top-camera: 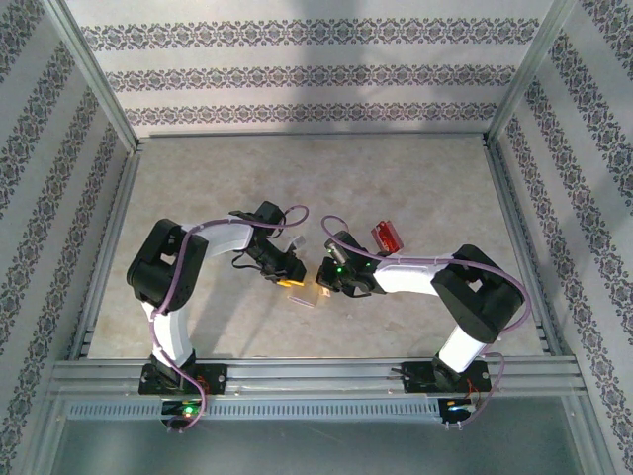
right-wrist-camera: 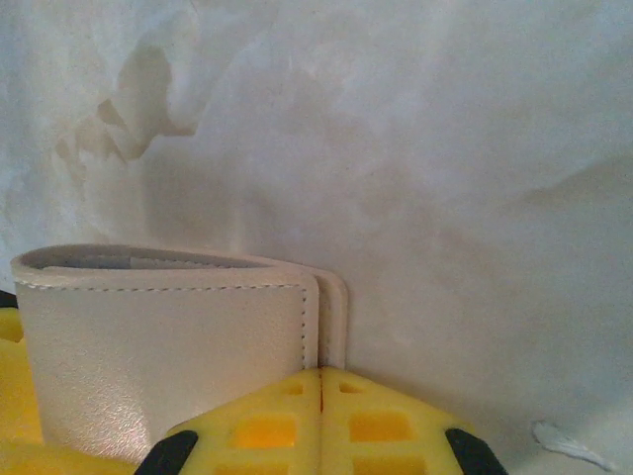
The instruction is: Put the credit cards into the card holder
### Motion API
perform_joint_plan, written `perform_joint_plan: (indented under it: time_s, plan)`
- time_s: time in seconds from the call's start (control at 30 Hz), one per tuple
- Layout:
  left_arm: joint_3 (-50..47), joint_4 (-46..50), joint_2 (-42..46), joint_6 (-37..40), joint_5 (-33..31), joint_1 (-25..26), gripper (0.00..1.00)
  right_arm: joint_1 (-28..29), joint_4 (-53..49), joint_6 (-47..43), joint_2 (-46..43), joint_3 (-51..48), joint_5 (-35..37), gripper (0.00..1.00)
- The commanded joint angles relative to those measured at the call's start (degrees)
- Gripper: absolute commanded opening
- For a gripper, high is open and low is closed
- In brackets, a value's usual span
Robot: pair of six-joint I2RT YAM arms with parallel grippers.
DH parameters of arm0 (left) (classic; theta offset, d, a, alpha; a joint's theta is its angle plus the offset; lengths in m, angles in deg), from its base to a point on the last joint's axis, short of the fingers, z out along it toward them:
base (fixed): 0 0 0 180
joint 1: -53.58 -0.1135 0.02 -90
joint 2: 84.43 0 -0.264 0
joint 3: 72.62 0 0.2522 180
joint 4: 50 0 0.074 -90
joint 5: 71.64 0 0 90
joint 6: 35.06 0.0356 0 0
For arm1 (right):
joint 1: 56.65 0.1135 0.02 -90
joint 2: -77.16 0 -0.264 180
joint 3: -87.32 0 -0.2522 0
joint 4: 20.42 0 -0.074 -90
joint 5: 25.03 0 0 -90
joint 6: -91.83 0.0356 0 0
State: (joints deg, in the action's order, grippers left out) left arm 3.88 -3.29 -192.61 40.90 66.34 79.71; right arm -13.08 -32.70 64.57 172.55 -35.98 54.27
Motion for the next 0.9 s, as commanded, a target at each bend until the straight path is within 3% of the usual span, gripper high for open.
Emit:
perform_joint_plan:
  time_s: [0.0, 0.07, 0.2, 0.4, 0.5, 0.87]
  plan:
    - [0.61, 0.08, -1.25, 0.32, -0.62, -0.38, 0.21, -0.84, -7.66, -1.92, -2.58, -0.66, 1.9, 0.09]
    - [0.69, 0.76, -1.18, 0.55, -1.94, -0.36, 0.16, -1.56, -11.22, -3.3, -6.8, 0.44, 2.66, 0.17]
    - [0.71, 1.04, -0.64, 0.51, -2.08, -0.34, 0.16, -3.88, -18.09, -5.85, -14.86, -0.05, 3.2, 0.19]
    - [0.89, 1.58, -0.01, 0.68, -2.26, -0.26, 0.16, -7.18, -19.63, -6.32, -21.33, -8.2, 0.79, 0.04]
    - [0.71, 1.62, -0.08, 0.94, -2.33, -0.35, 0.16, -5.79, -15.45, -5.27, -20.19, -10.77, -1.41, 0.02]
    - [0.11, 1.67, 0.4, 1.12, -2.92, -0.02, 0.16, -0.26, -1.54, -3.92, -8.39, -3.96, -6.35, 0.0]
